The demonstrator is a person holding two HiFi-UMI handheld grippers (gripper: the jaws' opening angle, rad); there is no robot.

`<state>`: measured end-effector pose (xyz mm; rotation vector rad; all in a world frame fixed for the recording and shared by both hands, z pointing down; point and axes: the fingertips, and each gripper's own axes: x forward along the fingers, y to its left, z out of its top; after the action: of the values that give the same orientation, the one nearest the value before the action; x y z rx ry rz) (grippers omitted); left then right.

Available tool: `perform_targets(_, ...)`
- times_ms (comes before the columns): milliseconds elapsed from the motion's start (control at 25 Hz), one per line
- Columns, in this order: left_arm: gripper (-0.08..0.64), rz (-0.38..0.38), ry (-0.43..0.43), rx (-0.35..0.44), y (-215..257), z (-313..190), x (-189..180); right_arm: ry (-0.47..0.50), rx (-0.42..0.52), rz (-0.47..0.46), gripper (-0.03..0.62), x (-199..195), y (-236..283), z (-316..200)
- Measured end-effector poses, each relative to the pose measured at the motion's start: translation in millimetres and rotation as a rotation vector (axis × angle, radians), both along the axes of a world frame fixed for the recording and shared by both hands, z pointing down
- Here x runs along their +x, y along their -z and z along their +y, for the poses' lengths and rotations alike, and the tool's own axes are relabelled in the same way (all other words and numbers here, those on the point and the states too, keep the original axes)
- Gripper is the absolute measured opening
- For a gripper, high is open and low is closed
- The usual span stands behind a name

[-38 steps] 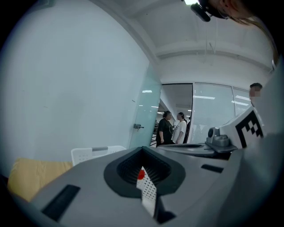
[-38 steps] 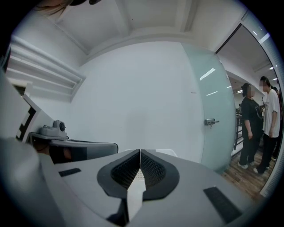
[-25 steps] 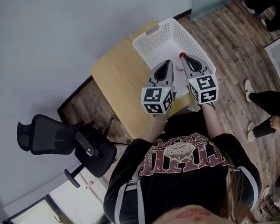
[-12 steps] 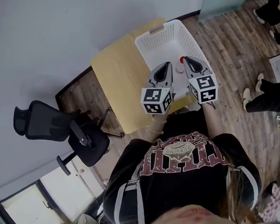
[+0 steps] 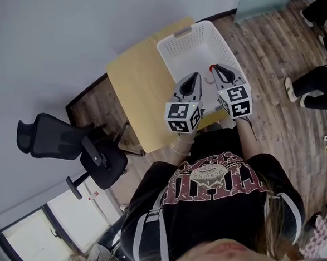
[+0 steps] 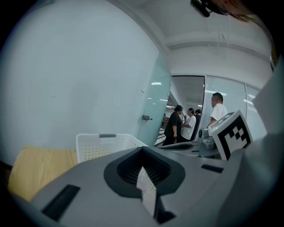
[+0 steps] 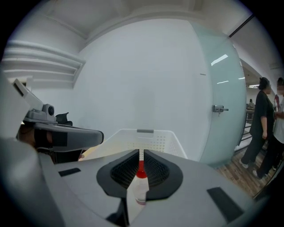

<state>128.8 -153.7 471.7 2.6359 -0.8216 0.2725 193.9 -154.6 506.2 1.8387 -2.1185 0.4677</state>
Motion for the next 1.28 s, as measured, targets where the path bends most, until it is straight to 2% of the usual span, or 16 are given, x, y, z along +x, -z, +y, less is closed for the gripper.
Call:
perform_targets(120, 0.046, -0.001, 0.006, -0.001, -1, -2, 1, 0.002, -0.016, 0.005, 0.034, 2, -5, -3)
perform_targets(200, 0.046, -0.001, 0.010, -0.003, -1, -3, 1, 0.015, -0.035, 0.002, 0.080, 2, -9, -4)
perform_targets(480, 0.046, 0.002, 0.031, -0.009, -1, 0, -1, 0.067, -0.114, 0.015, 0.160, -2, -27, -7)
perform_targets(1000, 0.046, -0.002, 0.117, -0.014, 0, -12, -34, 0.104, -0.236, 0.041, 0.176, -8, -52, -24)
perform_targets(1280, 0.046, 0.003, 0.145, -0.017, 0, -19, -47, 0.056, -0.252, 0.077, 0.175, -3, -61, -28)
